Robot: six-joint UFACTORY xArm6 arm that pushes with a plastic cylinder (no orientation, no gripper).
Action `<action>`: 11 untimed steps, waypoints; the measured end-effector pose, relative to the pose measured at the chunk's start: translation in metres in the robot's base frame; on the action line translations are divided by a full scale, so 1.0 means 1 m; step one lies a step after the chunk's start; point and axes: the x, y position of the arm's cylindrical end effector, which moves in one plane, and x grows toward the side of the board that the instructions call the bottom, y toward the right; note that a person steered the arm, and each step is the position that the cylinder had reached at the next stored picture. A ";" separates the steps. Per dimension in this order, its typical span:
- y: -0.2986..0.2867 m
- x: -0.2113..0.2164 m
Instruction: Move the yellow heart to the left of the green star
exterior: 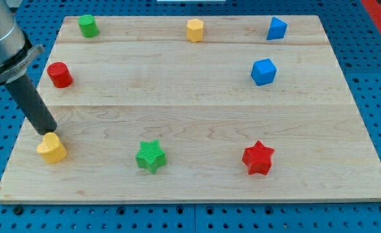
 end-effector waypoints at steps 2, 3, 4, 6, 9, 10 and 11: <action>0.000 0.000; 0.028 -0.003; 0.034 -0.004; -0.035 0.012; 0.041 0.017; -0.009 0.018; -0.011 0.036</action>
